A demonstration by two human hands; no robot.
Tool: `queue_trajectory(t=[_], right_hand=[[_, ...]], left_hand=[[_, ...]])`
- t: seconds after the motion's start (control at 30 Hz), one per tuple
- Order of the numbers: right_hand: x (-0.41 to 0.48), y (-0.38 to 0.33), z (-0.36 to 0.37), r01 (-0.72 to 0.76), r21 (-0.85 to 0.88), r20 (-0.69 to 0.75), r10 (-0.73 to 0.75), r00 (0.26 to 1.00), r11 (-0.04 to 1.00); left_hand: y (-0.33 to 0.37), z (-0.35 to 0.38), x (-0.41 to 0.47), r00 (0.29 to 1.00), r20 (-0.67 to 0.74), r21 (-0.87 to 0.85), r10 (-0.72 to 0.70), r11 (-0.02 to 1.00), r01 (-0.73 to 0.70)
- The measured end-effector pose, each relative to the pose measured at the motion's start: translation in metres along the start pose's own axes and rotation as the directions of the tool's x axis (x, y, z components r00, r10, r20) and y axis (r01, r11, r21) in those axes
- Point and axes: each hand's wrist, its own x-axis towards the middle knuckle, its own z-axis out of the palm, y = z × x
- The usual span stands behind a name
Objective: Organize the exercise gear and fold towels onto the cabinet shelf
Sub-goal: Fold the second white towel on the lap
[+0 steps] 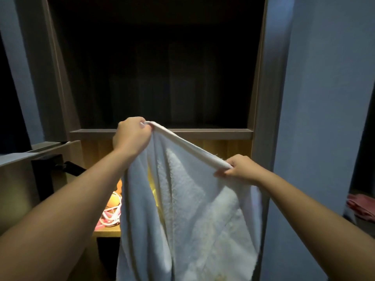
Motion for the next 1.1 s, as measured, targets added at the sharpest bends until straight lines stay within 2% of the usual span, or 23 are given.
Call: queue_trajectory(t=[0.13, 0.2, 0.37, 0.43, 0.53, 0.63, 0.73, 0.83, 0.9, 1.0, 1.1], right_hand=[[-0.003, 0.036, 0.001, -0.124, -0.179, 0.089, 0.141, 0.986, 0.976], [-0.006, 0.050, 0.002, -0.151, -0.205, 0.115, 0.177, 0.978, 0.967], [-0.010, 0.037, -0.001, -0.046, 0.038, 0.022, 0.045, 0.999, 0.998], [-0.013, 0.022, -0.010, 0.011, 0.204, 0.014, -0.015, 1.000, 0.979], [-0.016, -0.003, -0.025, 0.070, 0.480, -0.049, -0.053, 0.997, 0.875], [-0.020, -0.030, -0.031, 0.092, 0.662, -0.141, 0.003, 0.990, 0.744], [-0.024, -0.053, -0.033, 0.091, 0.763, -0.131, 0.016, 0.991, 0.640], [-0.029, -0.067, -0.029, 0.099, 0.812, -0.101, -0.029, 0.994, 0.575], [-0.032, -0.073, -0.029, 0.120, 0.821, -0.128, -0.025, 0.991, 0.558], [-0.035, -0.083, -0.033, 0.156, 0.846, -0.207, 0.046, 0.977, 0.509], [-0.037, -0.094, -0.041, 0.154, 0.892, -0.224, 0.121, 0.967, 0.425]], left_hand=[[-0.013, 0.000, -0.001, 0.999, -0.016, -0.026, -0.030, 0.999, 0.030], [-0.019, 0.003, -0.004, 0.999, 0.003, -0.024, -0.035, 0.999, 0.035], [-0.026, 0.014, -0.011, 0.996, 0.068, 0.032, -0.058, 0.998, 0.056], [-0.029, 0.013, -0.010, 0.994, 0.075, 0.071, -0.085, 0.994, 0.080], [-0.025, 0.013, -0.011, 0.994, 0.096, 0.063, -0.060, 0.996, 0.055], [-0.006, 0.014, -0.019, 0.989, 0.098, -0.130, 0.112, 0.987, -0.099], [0.017, 0.011, -0.027, 0.967, 0.142, -0.189, 0.210, 0.965, -0.181], [0.029, 0.009, -0.033, 0.941, 0.280, -0.251, 0.188, 0.961, -0.117], [0.033, 0.006, -0.041, 0.910, 0.351, -0.368, 0.220, 0.926, -0.082], [0.037, -0.001, -0.060, 0.856, 0.420, -0.543, 0.303, 0.839, -0.031], [0.042, -0.007, -0.074, 0.794, 0.453, -0.560, 0.406, 0.823, -0.101]])
